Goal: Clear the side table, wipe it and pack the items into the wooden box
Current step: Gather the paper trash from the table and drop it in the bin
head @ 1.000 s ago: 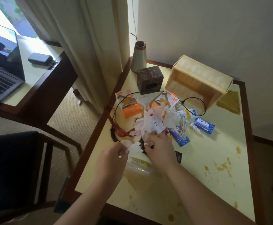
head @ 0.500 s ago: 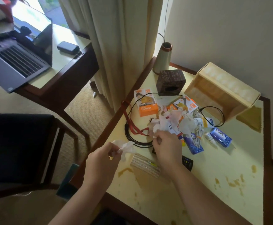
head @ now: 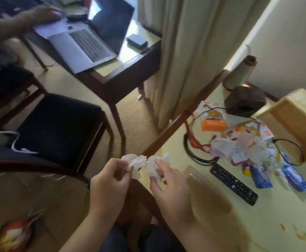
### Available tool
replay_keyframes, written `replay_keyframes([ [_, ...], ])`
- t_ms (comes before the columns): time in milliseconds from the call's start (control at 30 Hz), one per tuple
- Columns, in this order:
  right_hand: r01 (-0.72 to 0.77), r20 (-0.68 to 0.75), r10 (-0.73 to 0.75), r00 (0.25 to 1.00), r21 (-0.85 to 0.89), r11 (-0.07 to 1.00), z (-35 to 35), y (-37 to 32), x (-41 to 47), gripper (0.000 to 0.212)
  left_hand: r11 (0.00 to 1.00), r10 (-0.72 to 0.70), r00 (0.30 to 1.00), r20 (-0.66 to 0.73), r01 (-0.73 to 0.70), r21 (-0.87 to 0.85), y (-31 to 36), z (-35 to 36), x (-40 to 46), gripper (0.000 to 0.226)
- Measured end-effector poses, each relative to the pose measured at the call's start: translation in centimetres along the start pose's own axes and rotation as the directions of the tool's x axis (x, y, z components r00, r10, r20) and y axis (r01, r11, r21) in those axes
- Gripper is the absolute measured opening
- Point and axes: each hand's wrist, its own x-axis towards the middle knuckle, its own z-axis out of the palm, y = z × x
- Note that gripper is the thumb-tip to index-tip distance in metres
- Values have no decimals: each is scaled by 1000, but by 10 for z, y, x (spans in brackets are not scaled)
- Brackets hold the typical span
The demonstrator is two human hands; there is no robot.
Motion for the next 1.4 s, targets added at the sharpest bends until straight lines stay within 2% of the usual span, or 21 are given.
replay_keyframes([
  [133, 245, -9, -244, 970, 41, 969, 63, -30, -16, 35, 989, -147, 987, -61, 148, -2, -55, -59, -22, 17],
  [300, 275, 131, -288, 949, 110, 955, 137, -61, -30, 33, 947, -321, 943, -91, 321, -20, -118, -108, -45, 12],
  [467, 182, 219, -208, 953, 135, 974, 223, -50, -36, 34, 911, -412, 909, -65, 413, 3, -193, -109, -51, 14],
  [600, -53, 354, 1, 935, 137, 989, 297, -16, -30, 28, 901, -432, 901, -46, 434, 23, -261, -87, -45, 15],
  [700, -164, 490, 152, 859, -18, 986, 363, 27, -24, 26, 880, -471, 882, 5, 469, 82, -317, -61, -41, 12],
  [767, -212, 548, 259, 796, -148, 966, 408, 65, -16, 28, 870, -483, 875, -13, 482, 102, -351, -39, -36, 12],
  [833, -161, 644, 280, 711, -238, 958, 446, 102, -8, 43, 868, -485, 874, -30, 485, 107, -380, -16, -29, 11],
  [900, -129, 745, 312, 589, -295, 947, 471, 130, -2, 62, 860, -496, 868, -18, 494, 123, -403, 10, -20, 11],
  [933, -183, 766, 356, 535, -307, 934, 477, 139, 1, 68, 852, -509, 860, -8, 506, 134, -413, 23, -13, 8],
  [967, -241, 766, 389, 512, -306, 921, 477, 142, 3, 69, 844, -523, 852, 10, 516, 146, -422, 36, -5, 5],
  [1033, -332, 726, 402, 558, -250, 910, 466, 139, 5, 57, 825, -558, 823, 105, 536, 176, -439, 59, 10, 26],
  [1100, -442, 671, 405, 622, -127, 888, 438, 125, 1, 57, 804, -595, 754, 279, 555, 215, -447, 75, 19, 57],
  [1133, -494, 653, 405, 639, -55, 868, 419, 112, -2, 58, 796, -605, 715, 350, 556, 240, -445, 78, 22, 64],
  [1200, -525, 620, 390, 681, 41, 850, 376, 80, -10, 58, 790, -611, 680, 405, 556, 258, -430, 74, 24, 61],
  [1267, -524, 589, 357, 725, 135, 841, 332, 42, -17, 56, 807, -586, 703, 403, 554, 207, -397, 53, 24, 51],
  [1400, -455, 490, 286, 823, 269, 849, 230, -33, -23, 49, 887, -429, 828, 361, 462, -7, -279, -16, 18, 25],
])
